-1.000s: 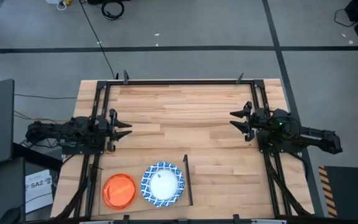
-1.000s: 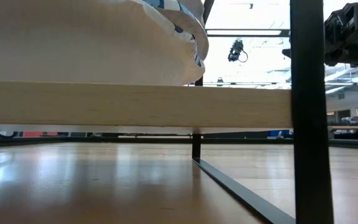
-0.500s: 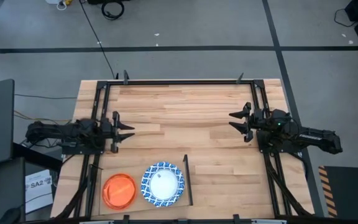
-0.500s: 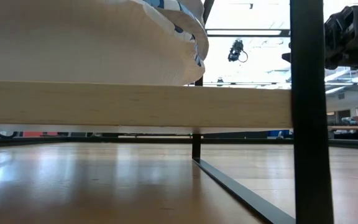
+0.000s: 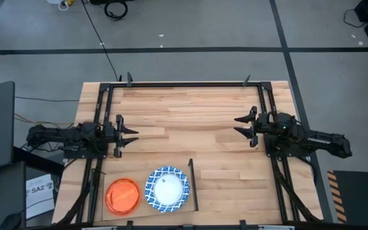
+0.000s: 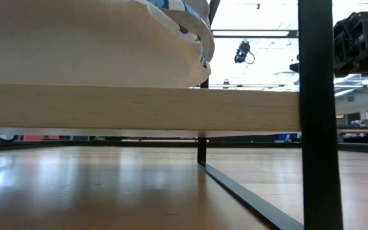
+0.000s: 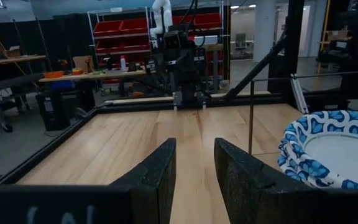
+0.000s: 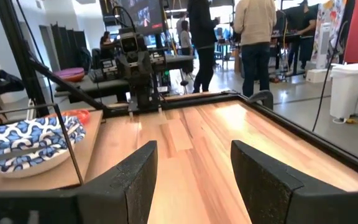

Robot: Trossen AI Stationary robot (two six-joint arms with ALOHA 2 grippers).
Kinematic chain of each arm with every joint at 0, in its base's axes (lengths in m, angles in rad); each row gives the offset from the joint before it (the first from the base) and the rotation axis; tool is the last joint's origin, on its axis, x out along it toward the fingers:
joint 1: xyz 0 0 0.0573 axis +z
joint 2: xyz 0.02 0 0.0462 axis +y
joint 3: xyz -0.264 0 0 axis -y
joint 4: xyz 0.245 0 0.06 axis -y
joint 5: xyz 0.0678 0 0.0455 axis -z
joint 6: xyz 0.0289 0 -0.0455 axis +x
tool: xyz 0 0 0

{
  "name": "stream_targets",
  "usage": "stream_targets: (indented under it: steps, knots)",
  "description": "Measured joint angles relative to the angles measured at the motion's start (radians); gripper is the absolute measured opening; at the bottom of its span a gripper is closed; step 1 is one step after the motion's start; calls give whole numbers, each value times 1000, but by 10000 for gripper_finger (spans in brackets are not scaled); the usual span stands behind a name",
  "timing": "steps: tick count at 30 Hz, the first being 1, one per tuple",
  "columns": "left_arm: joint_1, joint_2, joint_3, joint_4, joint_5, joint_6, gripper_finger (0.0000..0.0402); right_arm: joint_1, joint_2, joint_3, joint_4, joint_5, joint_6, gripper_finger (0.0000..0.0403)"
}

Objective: Place and stack plates onto a shelf
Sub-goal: Return to Home Position

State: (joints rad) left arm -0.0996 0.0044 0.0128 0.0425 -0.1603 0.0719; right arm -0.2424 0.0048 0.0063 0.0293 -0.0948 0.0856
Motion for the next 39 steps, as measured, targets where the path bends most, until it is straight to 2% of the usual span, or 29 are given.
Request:
stream_targets:
  steps: [11, 39]
  knots:
    - [0, 1, 0, -9, 0, 1, 117, 0, 0, 0, -4, 54, -18, 210]
    - [0, 1, -4, 48, -1, -28, 117, 0, 0, 0, -2, 56, 0, 210]
